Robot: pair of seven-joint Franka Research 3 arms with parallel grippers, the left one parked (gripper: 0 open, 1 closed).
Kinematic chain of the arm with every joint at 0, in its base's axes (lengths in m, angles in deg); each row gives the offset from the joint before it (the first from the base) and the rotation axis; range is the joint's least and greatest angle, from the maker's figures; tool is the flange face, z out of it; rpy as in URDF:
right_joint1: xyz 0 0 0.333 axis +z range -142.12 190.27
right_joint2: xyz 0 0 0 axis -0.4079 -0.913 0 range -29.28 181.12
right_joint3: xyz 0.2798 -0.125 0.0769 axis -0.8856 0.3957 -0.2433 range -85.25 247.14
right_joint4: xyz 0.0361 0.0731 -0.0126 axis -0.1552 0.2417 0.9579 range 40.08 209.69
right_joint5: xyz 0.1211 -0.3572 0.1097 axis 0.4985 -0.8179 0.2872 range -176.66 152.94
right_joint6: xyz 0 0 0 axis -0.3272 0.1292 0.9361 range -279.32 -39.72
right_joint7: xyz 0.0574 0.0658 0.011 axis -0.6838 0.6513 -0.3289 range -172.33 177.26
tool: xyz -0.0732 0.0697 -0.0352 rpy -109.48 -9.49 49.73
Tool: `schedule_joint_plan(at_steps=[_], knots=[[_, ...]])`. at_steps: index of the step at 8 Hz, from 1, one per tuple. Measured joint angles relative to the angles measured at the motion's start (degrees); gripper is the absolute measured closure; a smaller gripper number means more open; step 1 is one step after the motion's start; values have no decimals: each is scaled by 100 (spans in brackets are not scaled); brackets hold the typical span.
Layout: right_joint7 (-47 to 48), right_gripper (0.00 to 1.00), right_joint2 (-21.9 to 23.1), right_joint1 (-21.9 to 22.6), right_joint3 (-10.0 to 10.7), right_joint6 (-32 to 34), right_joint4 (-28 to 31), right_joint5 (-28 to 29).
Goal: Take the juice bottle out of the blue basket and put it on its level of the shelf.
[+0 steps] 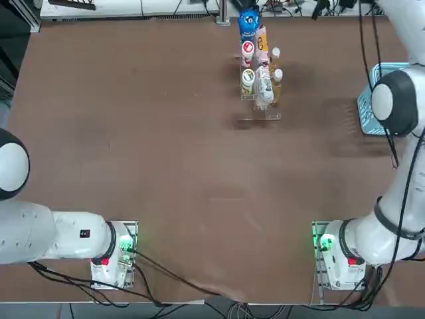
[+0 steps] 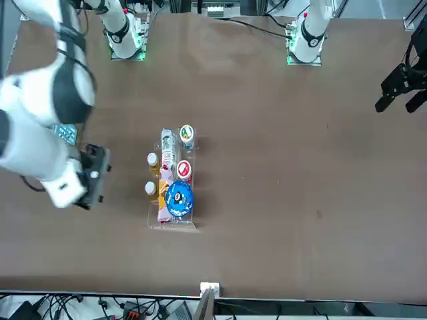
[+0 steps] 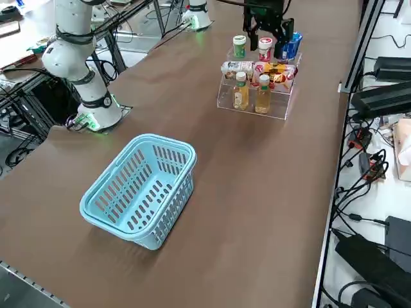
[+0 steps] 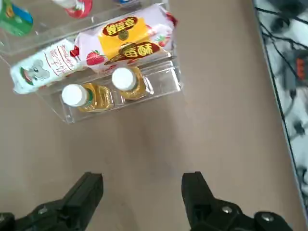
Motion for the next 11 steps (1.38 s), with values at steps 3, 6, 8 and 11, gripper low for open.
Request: schedule_joint_plan(at_steps=[3,6,8,11], knots=[[1664,0,512,-184,62,330,-21,30],[3203,0,875,-186,523,792,-22,2],[4096,0,1037,-202,795,916,28,-98],[5262,0,1615,-447,590,774,888,-311]])
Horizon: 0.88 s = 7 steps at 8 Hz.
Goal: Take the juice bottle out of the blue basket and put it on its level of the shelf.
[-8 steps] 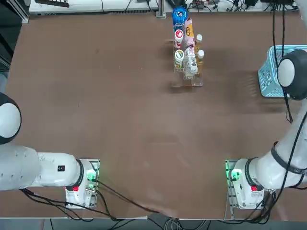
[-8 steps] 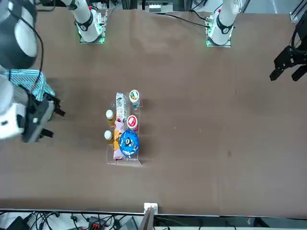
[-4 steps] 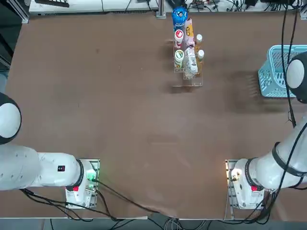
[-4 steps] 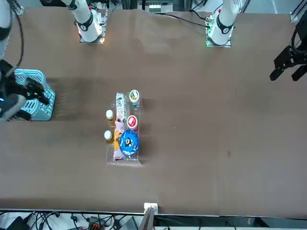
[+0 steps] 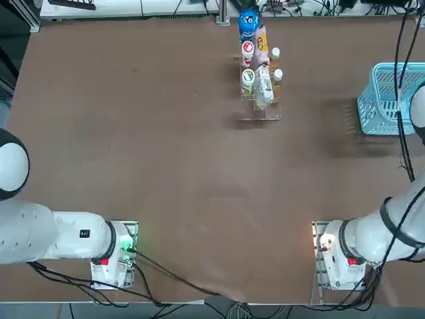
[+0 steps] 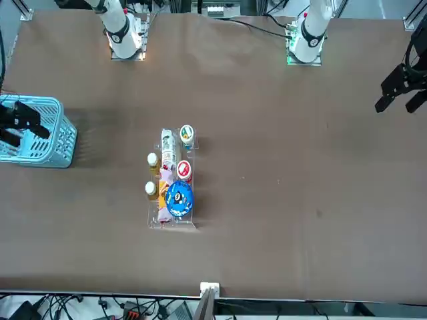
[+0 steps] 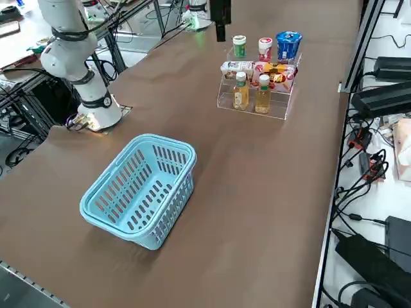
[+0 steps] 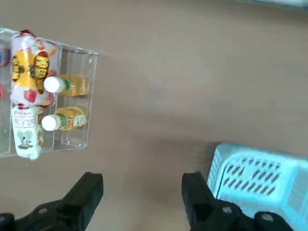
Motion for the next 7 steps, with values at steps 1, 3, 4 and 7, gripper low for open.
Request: schedule_joint_plan(at_steps=[1,3,4,7], knots=[[339,0,252,-257,-327,-76,355,-166],[878,0,761,-553,-849,-361,1066,-397],[991,0,1017,-594,-968,-527,1446,-423],[1035,0,1543,-674,-1075,-814,2203,-435]])
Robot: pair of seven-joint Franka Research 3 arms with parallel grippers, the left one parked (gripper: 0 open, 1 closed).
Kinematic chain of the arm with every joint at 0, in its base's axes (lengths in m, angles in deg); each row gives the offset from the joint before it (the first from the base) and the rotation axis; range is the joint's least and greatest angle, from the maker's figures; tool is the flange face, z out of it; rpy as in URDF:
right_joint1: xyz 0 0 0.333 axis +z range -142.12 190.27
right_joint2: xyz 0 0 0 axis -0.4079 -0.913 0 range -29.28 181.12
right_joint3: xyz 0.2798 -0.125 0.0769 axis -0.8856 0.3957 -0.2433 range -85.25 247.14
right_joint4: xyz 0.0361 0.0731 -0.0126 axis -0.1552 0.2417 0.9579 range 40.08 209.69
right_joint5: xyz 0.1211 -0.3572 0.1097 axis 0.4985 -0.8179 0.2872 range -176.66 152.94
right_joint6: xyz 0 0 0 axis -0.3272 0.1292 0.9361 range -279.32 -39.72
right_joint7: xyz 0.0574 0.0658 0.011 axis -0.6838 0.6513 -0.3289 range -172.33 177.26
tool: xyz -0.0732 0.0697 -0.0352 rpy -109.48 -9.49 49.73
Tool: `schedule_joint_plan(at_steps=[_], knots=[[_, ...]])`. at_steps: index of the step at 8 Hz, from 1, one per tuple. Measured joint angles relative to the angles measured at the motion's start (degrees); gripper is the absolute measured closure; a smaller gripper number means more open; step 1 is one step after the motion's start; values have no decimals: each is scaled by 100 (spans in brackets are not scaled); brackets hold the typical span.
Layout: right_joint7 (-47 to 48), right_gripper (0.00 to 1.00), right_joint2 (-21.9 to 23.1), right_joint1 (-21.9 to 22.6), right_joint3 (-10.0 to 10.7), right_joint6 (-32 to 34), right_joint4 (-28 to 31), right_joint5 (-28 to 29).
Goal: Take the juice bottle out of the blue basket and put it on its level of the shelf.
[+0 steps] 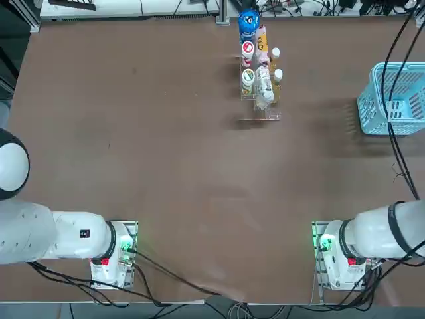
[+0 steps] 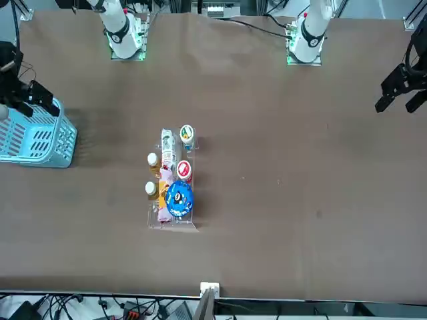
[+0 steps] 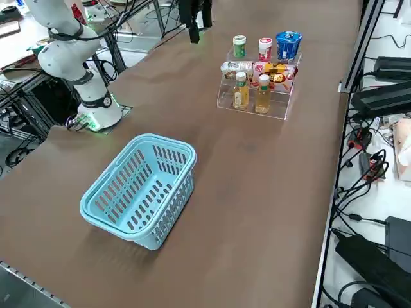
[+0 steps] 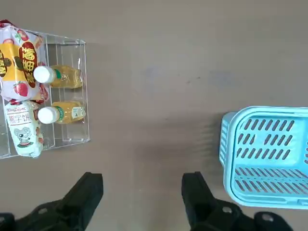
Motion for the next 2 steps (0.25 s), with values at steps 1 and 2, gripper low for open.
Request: schedule_joint_plan(at_steps=[1,2], knots=[[1,0,59,-4,-1,-21,55,0],[3,0,85,-4,-7,-58,63,0]])
